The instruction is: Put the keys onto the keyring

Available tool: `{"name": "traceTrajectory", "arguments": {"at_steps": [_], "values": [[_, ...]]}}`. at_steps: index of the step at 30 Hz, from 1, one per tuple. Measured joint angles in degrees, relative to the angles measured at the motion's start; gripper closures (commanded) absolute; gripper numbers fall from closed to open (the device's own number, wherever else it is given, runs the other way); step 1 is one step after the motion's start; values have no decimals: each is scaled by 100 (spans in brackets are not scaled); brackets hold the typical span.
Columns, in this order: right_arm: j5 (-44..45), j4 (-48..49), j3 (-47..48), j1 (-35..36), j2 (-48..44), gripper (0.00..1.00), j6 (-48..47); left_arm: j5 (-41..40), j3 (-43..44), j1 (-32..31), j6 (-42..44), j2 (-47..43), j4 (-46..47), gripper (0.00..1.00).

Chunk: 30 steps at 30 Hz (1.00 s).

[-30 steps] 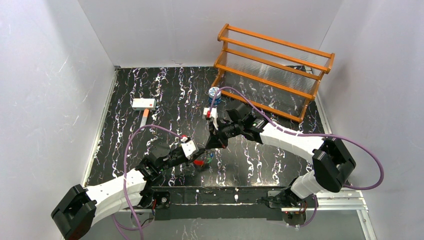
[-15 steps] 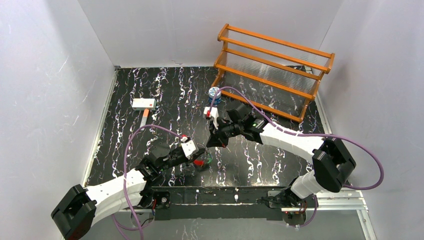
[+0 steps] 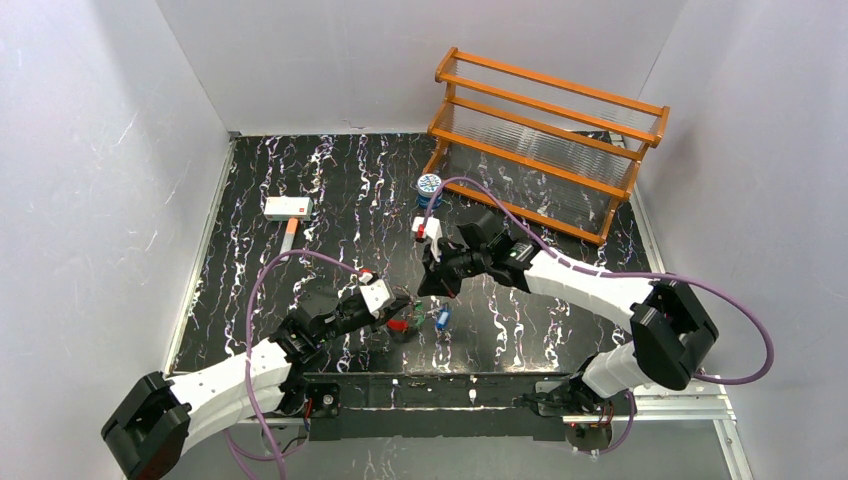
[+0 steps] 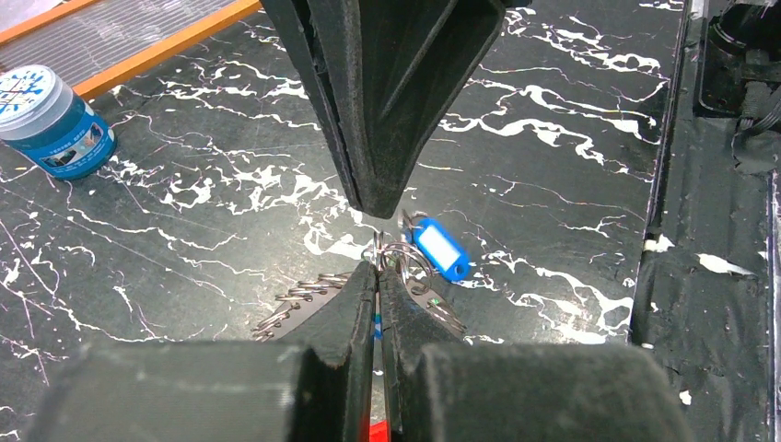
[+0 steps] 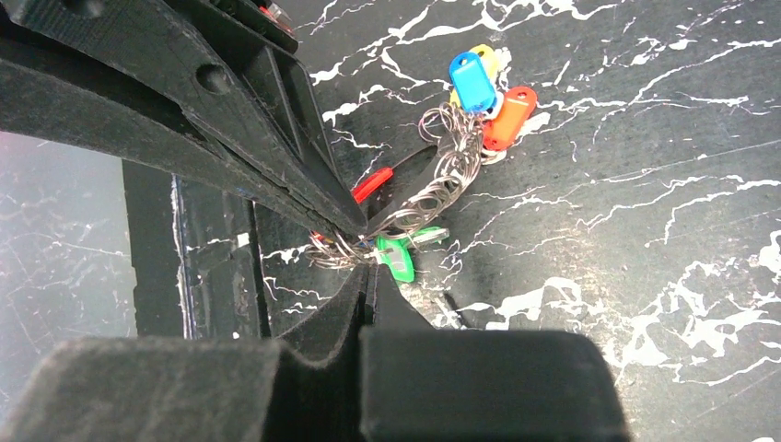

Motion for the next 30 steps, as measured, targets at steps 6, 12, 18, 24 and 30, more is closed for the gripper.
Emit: {"name": "traceTrajectory", "arguments": {"at_steps": [6, 12, 18, 24, 30], "values": [[339, 28, -116, -2, -120, 92, 66, -42, -20, 0, -66, -39, 2, 100], [977, 50, -527, -103, -289, 56, 538, -216, -175, 0, -140, -326, 33, 100], [1681, 57, -973, -372, -330, 47, 1121, -358, -195, 0, -184, -472, -11, 100], [1980, -52, -883, -638, 144, 46, 1676, -378, -195, 0, -190, -472, -26, 100], [2020, -323, -682, -763, 660, 45, 2245, -380, -195, 0, -208, -472, -35, 100]]}}
